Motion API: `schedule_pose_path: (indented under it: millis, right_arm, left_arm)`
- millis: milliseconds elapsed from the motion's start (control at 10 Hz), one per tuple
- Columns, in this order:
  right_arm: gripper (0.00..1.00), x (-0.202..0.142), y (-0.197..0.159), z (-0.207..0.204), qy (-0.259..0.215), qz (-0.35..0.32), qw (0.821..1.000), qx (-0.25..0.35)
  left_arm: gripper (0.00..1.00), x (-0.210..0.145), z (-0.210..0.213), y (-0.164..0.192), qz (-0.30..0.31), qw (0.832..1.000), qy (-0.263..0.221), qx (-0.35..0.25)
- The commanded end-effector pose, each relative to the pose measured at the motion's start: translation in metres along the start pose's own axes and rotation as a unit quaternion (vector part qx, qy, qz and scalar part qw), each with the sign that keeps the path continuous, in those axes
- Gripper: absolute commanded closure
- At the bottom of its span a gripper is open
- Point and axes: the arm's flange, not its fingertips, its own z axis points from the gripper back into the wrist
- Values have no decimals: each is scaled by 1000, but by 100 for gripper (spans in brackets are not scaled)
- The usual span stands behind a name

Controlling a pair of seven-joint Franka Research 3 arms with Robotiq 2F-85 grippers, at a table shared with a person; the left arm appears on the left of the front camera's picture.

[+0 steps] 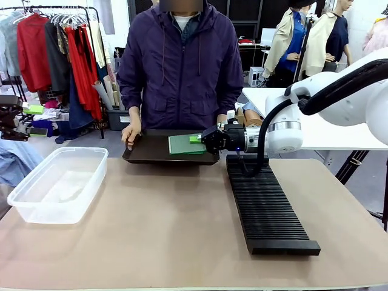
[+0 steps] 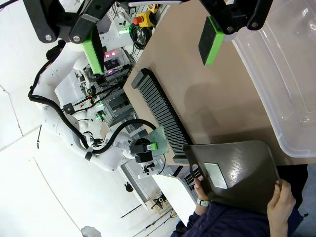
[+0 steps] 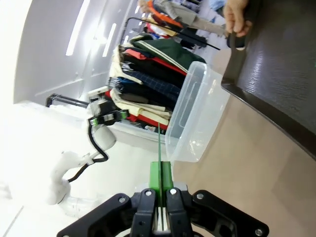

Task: Sort PCBs into racks and boxes based on the side picked up.
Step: If the short side of the Blank PCB is picked up, insert it into the PCB Rack ; if the long side is picked up, place it in the Organizing box.

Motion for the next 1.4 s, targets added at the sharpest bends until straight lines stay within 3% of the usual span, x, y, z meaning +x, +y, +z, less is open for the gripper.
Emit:
schedule_pose_path:
  millis: [0, 300, 500, 900, 1200, 1300]
  right_arm:
    - [100, 9, 8, 26, 16, 30, 999, 23]
    - [100, 14, 20, 70, 20, 90, 995, 32]
    - [100, 17, 24, 101, -31, 163, 984, 68]
    - [100, 15, 32, 152, -26, 250, 965, 80]
    - [100, 23, 15, 183, 6, 325, 944, 52]
    - [100, 26, 10, 189, 10, 338, 938, 70]
  left_arm:
    - [0, 0, 1, -2, 2, 1000, 0, -4]
    - [0, 0, 1, -2, 2, 1000, 0, -4]
    - [0, 0, 1, -2, 2, 1000, 0, -4]
    - [0, 0, 1, -2, 2, 1000, 0, -4]
    - [0, 0, 1, -2, 2, 1000, 0, -4]
    - [0, 0, 1, -2, 2, 1000, 0, -4]
